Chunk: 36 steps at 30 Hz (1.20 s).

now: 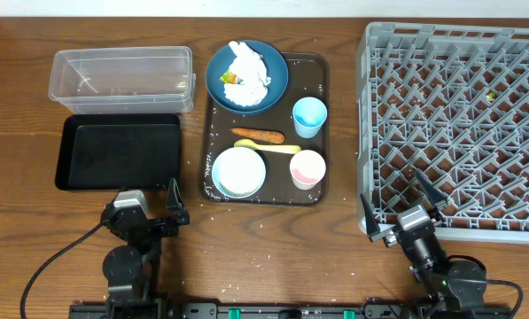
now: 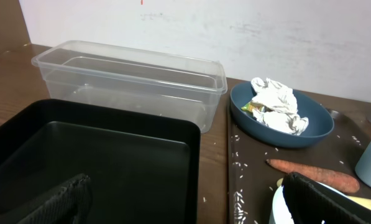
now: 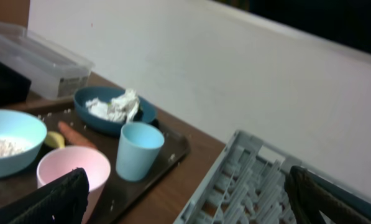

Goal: Sort waste into correct bins and load items into the dishwasher rack
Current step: 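Reach the left gripper to the white tissue on the blue plate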

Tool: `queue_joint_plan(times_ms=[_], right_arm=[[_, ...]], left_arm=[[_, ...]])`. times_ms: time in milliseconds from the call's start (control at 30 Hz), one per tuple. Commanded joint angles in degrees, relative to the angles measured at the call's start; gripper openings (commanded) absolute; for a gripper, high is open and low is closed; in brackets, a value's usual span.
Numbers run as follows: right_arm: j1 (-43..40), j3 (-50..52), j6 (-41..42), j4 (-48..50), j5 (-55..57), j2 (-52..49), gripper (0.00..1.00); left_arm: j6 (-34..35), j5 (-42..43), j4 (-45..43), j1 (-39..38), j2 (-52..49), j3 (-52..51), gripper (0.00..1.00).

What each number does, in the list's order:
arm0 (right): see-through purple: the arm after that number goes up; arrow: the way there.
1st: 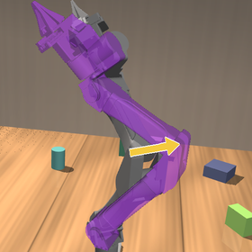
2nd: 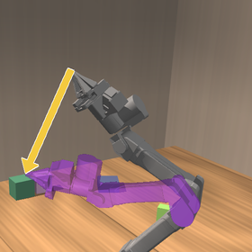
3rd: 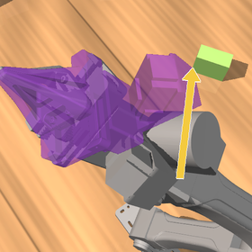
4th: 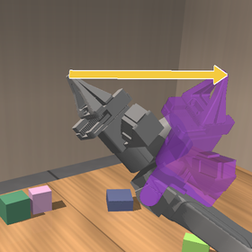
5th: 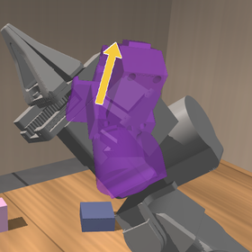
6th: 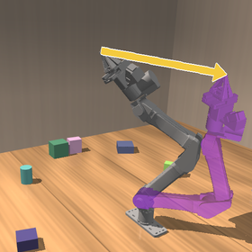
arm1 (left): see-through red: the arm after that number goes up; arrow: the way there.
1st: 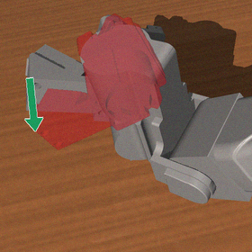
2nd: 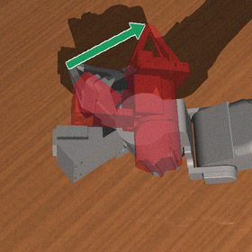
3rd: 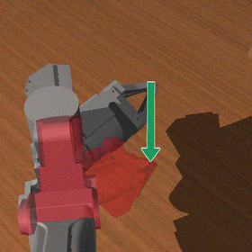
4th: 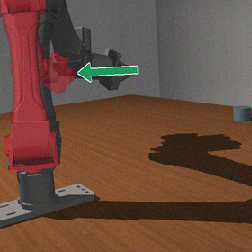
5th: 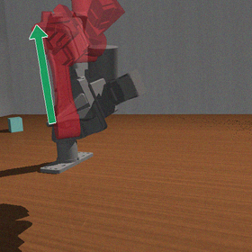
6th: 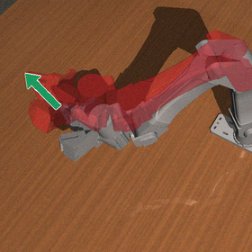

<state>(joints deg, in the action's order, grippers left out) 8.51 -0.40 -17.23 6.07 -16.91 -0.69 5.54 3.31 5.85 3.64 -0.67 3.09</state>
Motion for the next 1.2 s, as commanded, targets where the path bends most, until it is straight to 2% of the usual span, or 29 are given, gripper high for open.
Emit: queue_joint_plan(times_ms=[0, 167, 600, 933, 1167], right_arm=[[0.46, 0.09, 1.62, 1.27, 0.37, 0.31, 0.99], [0.46, -0.52, 5.01, 3.04, 0.39, 0.31, 0.99], [0.46, -5.66, 5.92, 3.17, -0.07, -3.32, 0.99], [0.46, -19.93, 6.05, 0.15, -4.33, -21.55, 0.99], [0.46, -34.32, 6.05, -9.57, -7.48, -34.69, 0.99]], left_arm=[[-0.02, 0.85, 0.24, 0.02, 0.44, -1.57, 0.99], [1.16, 3.06, -0.57, 0.02, 0.44, 0.04, 0.99], [1.16, 3.78, 0.5, 0.02, -3.1, 7.26, 0.99], [1.16, 5.38, 0.87, 0.02, -21.9, 20.41, 0.99], [1.18, 9.46, 9.18, -0.22, -38.07, 35.74, 0.99]])
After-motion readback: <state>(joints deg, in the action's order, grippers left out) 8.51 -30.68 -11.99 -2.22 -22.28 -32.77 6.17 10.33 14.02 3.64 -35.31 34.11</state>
